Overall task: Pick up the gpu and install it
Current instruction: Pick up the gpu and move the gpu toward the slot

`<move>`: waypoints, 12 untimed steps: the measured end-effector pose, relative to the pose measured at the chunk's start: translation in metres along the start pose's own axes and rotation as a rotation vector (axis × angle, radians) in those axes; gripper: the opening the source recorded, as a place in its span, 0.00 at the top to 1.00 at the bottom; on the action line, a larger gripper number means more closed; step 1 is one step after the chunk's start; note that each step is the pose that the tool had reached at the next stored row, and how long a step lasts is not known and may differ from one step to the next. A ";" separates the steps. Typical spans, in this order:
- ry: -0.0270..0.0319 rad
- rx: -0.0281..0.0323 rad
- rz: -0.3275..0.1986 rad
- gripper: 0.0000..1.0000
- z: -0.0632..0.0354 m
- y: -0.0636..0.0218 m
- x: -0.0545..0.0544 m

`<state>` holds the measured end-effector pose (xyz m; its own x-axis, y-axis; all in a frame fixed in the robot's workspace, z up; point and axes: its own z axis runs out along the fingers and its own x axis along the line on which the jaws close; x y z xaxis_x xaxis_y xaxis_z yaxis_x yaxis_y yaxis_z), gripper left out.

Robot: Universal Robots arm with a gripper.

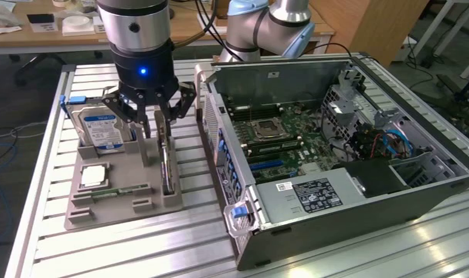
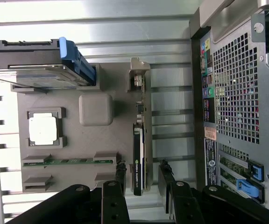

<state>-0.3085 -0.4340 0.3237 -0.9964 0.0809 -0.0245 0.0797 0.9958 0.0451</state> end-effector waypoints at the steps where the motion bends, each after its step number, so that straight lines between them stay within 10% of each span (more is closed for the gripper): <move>1: 0.0000 -0.0001 0.000 0.58 0.0004 0.0000 0.000; 12: -0.0002 -0.0002 0.000 0.58 0.0039 -0.0002 0.000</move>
<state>-0.3085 -0.4340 0.3197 -0.9964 0.0809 -0.0247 0.0797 0.9958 0.0453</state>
